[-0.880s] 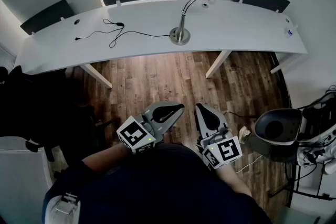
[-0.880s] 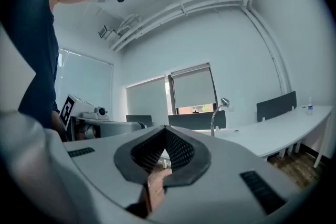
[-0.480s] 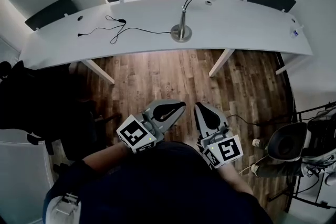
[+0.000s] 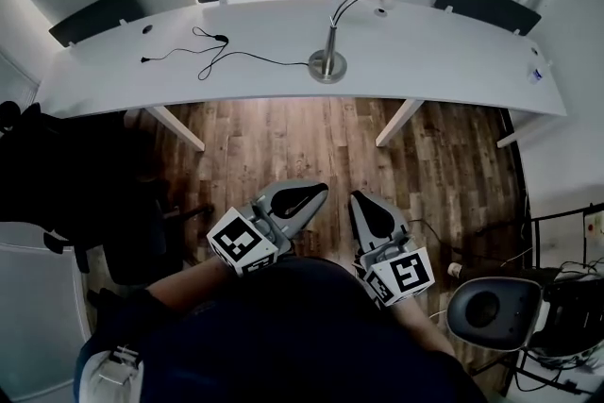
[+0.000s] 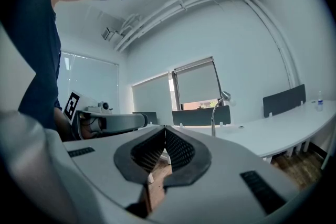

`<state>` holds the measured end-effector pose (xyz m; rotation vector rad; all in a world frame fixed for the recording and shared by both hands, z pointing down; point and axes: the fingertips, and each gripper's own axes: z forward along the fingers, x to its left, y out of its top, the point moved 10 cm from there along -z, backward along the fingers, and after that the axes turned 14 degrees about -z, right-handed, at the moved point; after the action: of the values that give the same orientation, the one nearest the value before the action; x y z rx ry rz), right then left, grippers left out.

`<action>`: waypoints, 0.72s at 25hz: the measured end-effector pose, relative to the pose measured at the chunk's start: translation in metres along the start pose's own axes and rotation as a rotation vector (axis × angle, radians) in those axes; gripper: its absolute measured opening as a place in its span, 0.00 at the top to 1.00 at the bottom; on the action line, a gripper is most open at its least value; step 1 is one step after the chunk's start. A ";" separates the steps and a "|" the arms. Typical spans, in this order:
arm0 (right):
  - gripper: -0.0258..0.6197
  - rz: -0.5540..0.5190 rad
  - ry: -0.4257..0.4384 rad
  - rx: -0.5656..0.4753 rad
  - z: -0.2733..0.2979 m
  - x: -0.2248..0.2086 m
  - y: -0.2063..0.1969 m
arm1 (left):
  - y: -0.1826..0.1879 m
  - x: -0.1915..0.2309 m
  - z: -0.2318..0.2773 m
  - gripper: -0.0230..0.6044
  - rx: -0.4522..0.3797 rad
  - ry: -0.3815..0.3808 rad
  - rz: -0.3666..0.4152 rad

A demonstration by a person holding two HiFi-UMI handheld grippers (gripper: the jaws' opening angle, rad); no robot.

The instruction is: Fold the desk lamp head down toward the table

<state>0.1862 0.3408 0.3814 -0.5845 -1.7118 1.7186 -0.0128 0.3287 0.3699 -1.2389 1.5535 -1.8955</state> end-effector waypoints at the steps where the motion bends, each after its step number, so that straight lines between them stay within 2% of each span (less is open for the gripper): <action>1: 0.94 -0.001 -0.004 0.002 0.005 -0.005 -0.001 | 0.001 0.006 0.004 0.96 -0.002 -0.004 0.004; 7: 0.94 -0.022 -0.044 0.017 0.054 -0.034 -0.004 | 0.021 0.066 0.026 0.96 -0.010 -0.040 0.003; 18: 0.94 -0.062 -0.170 0.050 0.214 -0.127 0.022 | 0.106 0.237 0.103 0.96 0.002 -0.147 0.002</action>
<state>0.1218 0.1008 0.3554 -0.3681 -1.7770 1.8055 -0.0784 0.0579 0.3616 -1.3432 1.4752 -1.7611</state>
